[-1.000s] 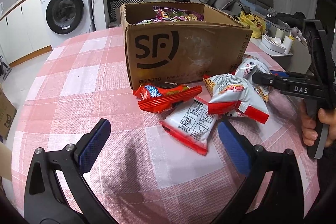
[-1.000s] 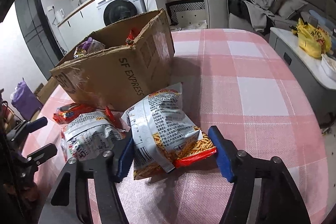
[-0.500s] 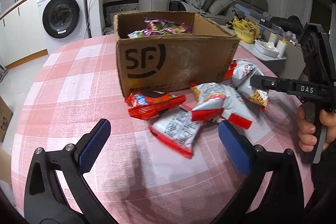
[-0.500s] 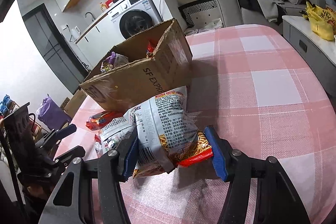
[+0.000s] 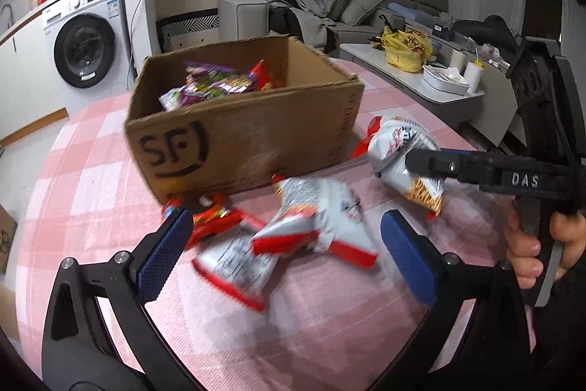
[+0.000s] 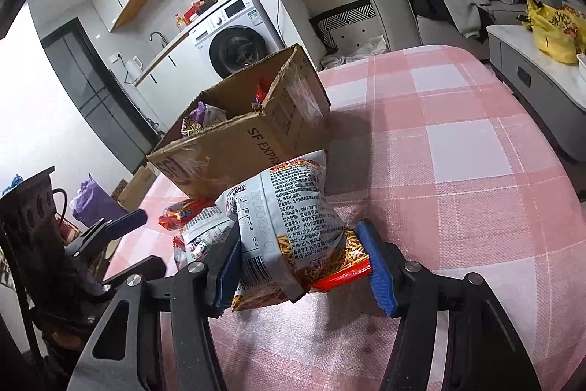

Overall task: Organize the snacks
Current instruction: 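Grasp a white noodle-snack bag with the right gripper while the left gripper grasps a white-and-red bag, then carry both held bags over the box and lower them inside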

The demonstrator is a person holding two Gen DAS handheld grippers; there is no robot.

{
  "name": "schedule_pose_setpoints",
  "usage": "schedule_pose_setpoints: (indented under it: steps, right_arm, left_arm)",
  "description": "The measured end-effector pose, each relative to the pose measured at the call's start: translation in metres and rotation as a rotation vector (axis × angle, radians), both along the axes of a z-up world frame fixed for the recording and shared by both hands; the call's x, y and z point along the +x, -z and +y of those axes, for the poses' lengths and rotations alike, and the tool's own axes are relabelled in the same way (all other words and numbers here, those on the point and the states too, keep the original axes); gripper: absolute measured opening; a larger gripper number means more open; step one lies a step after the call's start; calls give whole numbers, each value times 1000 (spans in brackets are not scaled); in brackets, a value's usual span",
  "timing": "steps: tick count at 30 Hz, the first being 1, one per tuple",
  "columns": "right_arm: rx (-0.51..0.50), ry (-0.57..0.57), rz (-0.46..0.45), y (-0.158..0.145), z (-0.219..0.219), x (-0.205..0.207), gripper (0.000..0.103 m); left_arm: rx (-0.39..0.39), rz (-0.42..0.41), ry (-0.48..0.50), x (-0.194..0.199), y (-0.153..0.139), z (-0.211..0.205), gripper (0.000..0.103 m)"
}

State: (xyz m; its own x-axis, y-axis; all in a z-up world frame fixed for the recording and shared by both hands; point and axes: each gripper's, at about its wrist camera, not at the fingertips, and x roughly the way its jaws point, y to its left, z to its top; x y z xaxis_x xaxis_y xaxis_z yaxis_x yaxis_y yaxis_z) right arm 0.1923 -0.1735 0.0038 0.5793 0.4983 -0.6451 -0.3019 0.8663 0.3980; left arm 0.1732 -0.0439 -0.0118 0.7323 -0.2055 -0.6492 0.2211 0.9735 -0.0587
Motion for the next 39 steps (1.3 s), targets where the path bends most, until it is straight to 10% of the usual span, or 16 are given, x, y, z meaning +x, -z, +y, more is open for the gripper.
schedule_pose_setpoints:
  steps: [9, 18, 39]
  right_arm:
    - [36, 20, -1, -5, -15, -2, 61]
    - [49, 28, 20, -2, -20, -1, 61]
    - [78, -7, -48, -24, -10, -13, 61]
  left_arm:
    - [50, 73, 40, 28, 10, -31, 100]
    - [95, 141, 81, 38, 31, -46, 53]
    - [-25, 46, 40, 3, -11, -4, 48]
